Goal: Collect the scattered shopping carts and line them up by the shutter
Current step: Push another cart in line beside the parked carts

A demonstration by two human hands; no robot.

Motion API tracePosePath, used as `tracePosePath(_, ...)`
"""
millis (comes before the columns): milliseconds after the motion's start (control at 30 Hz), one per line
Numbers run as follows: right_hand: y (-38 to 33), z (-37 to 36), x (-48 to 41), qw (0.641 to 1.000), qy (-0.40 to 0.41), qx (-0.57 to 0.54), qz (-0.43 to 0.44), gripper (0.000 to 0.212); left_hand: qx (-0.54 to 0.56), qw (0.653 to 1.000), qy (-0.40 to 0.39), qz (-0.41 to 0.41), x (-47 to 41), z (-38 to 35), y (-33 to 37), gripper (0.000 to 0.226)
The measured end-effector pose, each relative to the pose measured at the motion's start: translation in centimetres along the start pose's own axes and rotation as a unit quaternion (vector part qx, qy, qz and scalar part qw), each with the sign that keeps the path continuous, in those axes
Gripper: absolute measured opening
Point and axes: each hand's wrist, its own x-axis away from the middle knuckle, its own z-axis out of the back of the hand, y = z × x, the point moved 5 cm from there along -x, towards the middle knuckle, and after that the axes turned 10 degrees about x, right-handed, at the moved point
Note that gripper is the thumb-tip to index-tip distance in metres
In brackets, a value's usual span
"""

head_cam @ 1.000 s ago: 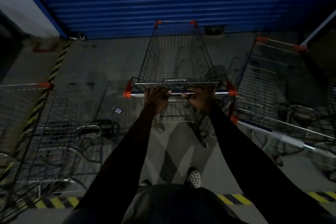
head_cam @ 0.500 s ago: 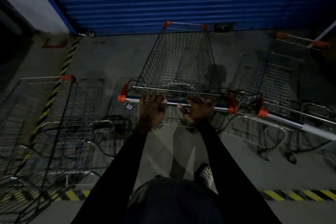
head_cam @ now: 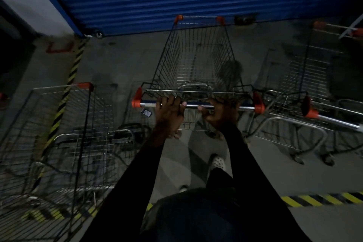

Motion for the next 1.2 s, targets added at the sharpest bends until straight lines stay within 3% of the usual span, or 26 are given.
tracePosePath(433, 2.1, -4.6, -12.4, 0.999, 0.023, 0.019, 0.018, 0.050, 0.023, 1.000, 0.016, 0.003, -12.0, -4.9, -2.3, 0.037)
tracePosePath(700, 4.7, -12.1, -24.0, 0.998, -0.056, -0.018, 0.010, 0.078, 0.006, 0.998, 0.069, -0.007, -22.5, -8.0, -4.2, 0.034)
tracePosePath(833, 3.9, -12.1, -27.8, 0.998, -0.042, 0.036, 0.015, 0.067, 0.000, 0.997, 0.077, -0.001, -26.7, -9.3, -5.6, 0.037)
tracePosePath(1000, 3.2, -12.9, -31.8, 0.983, -0.174, 0.052, 0.020, 0.080, -0.026, 0.998, 0.064, 0.002, -30.2, -10.2, -7.2, 0.037)
tracePosePath(1100, 2.9, -13.7, -33.1, 0.977, -0.204, 0.049, 0.028, 0.081, -0.029, 0.999, 0.010, 0.025, -31.4, -10.9, -8.3, 0.047)
tracePosePath(1200, 2.2, -13.4, -33.8, 0.978, -0.199, 0.046, 0.040, 0.088, -0.036, 0.997, 0.072, 0.015, -31.4, -10.1, -8.6, 0.037)
